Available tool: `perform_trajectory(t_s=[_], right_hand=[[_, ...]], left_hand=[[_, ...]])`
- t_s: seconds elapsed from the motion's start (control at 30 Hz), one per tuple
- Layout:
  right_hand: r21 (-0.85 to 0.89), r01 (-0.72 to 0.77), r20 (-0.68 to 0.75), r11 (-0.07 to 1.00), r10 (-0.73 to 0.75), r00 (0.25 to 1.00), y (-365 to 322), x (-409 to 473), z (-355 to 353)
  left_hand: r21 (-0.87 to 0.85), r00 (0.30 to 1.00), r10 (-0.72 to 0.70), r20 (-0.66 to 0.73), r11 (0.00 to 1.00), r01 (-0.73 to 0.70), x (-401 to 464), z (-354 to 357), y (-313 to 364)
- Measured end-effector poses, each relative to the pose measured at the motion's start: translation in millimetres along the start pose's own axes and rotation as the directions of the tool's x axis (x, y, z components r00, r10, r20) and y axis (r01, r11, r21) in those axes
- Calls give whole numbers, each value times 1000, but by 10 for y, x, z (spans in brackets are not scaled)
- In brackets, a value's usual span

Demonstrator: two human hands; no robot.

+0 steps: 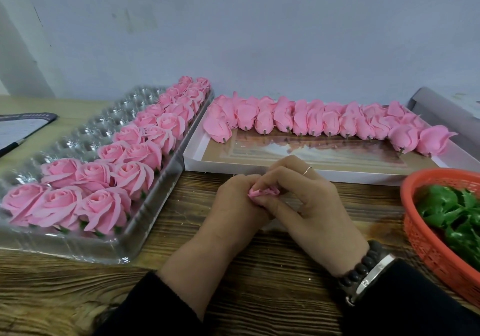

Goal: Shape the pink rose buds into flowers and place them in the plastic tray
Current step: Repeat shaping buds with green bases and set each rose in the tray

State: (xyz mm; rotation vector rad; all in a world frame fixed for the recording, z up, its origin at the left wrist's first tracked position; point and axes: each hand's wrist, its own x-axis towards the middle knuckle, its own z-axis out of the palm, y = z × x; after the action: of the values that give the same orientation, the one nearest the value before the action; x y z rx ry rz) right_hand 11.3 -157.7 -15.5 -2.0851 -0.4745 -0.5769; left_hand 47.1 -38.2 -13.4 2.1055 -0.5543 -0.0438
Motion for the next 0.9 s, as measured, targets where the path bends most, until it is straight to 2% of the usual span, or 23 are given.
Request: perform_trajectory(t_s=[0.1, 0.17, 0.27, 0.33, 0.5, 0.63, 0.7, 0.8, 0.9], right_hand=[[49, 1, -57, 999, 2, 998, -13, -14, -7], [118, -34, -166, 992, 53, 985, -19, -16, -12], [201, -94, -327, 975, 157, 932, -9, 11, -30], [221, -97, -348, 970, 172, 922, -16, 19, -29], [111, -92, -220, 990, 115, 969, -77, -7, 93], [94, -104, -134, 990, 117, 984, -68, -17, 108], [87, -117, -104, 989, 126, 987, -78, -17, 101], [87, -165, -78, 982, 172, 982, -93, -16, 103], [131, -199, -49, 971, 207, 977, -82, -12, 97]], left_hand=[[-102, 1000, 1, -10, 995, -2, -18, -3, -7], [-173, 1000, -15, -4, 985, 14, -22, 29, -2], [-149, 1000, 13, 26, 989, -9, -22, 97, 0], [-147, 997, 46, 59, 988, -37, -27, 128, 9], [-67, 983, 177, 49, 983, -174, -37, 150, 6], [-152, 961, 278, -4, 949, -275, -48, 175, 23], [-217, 963, 270, -1, 940, -264, -59, 193, 18], [-417, 981, 190, 47, 896, -154, -79, 180, 22], [-397, 975, 221, 40, 899, -187, -80, 161, 25]])
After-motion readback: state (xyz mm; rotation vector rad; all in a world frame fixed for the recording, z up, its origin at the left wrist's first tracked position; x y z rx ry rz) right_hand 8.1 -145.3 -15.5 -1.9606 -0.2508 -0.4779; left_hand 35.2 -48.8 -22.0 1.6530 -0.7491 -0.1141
